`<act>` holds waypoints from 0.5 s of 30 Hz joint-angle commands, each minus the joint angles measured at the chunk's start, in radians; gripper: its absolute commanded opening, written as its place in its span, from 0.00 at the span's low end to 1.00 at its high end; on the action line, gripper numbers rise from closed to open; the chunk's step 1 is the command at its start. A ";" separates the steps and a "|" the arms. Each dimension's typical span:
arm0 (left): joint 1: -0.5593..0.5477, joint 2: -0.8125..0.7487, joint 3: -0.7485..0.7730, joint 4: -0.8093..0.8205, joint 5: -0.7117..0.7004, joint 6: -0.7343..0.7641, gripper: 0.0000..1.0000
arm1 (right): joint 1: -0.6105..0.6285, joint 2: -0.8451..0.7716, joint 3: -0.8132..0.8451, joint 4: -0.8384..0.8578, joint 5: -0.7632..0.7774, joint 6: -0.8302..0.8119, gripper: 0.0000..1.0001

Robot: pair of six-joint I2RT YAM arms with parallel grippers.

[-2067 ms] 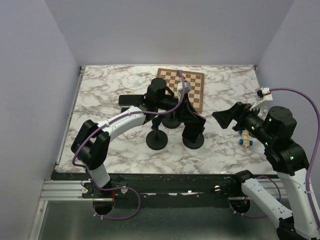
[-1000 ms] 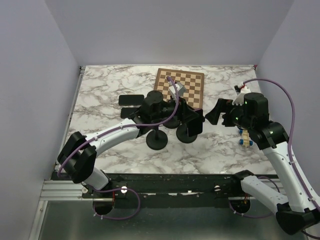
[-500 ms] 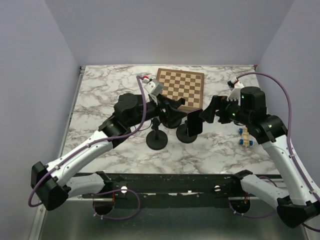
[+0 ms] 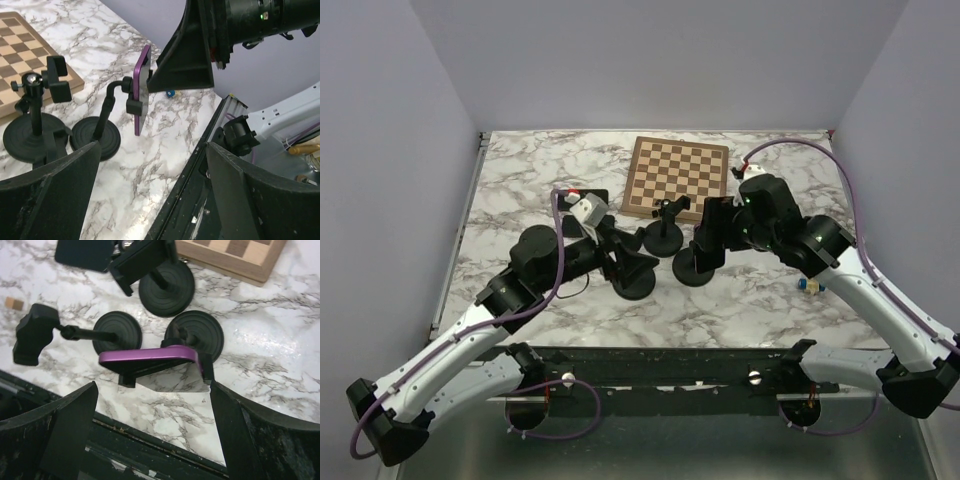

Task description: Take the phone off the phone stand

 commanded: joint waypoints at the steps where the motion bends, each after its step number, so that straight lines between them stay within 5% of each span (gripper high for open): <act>1: 0.004 -0.094 -0.059 -0.073 -0.044 -0.033 0.94 | 0.033 0.019 0.030 -0.057 0.192 0.062 1.00; 15: 0.003 -0.092 -0.183 0.061 0.055 -0.204 0.95 | 0.146 0.084 0.041 -0.006 0.356 0.077 1.00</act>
